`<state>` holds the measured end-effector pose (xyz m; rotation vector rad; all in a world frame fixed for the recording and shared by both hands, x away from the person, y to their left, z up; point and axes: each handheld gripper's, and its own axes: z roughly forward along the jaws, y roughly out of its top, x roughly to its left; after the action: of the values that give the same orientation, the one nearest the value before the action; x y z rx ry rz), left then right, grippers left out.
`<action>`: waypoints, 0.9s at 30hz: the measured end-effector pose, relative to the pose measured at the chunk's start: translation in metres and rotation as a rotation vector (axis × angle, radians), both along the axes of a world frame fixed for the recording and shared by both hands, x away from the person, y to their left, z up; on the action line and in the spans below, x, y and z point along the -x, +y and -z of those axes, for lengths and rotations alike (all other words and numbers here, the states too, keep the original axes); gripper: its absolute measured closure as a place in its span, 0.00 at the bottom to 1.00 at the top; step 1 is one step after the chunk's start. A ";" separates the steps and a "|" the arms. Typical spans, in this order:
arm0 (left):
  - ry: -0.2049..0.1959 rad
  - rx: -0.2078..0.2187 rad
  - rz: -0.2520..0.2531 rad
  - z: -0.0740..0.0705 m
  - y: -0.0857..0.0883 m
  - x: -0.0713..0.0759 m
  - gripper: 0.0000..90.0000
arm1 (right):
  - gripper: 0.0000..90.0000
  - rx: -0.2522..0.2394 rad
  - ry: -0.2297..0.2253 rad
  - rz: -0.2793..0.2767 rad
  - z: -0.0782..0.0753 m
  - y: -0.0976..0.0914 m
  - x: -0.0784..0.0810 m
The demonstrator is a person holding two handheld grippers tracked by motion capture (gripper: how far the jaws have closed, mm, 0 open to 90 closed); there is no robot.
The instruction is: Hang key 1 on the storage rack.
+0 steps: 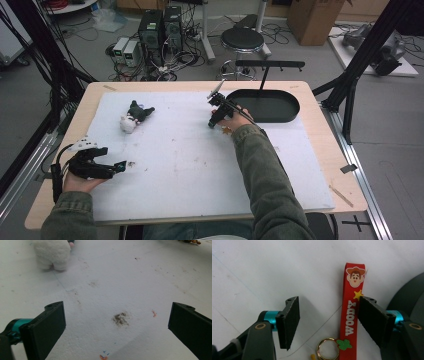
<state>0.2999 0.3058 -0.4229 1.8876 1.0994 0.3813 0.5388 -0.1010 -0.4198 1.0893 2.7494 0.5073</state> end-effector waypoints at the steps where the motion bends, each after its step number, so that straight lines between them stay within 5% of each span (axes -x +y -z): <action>1: -0.001 -0.001 0.002 0.000 0.000 0.000 0.02 | 0.39 -0.010 0.013 0.020 0.000 0.000 0.000; 15: 0.001 0.000 0.000 0.000 0.000 0.000 0.02 | 0.80 0.000 0.029 0.064 -0.005 -0.006 -0.003; 27: 0.000 0.006 0.003 0.000 0.000 0.000 0.02 | 0.83 0.000 0.038 0.057 -0.009 -0.009 -0.002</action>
<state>0.3001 0.3061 -0.4229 1.8835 1.0967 0.3764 0.5404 -0.1100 -0.4108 1.1862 2.7414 0.4840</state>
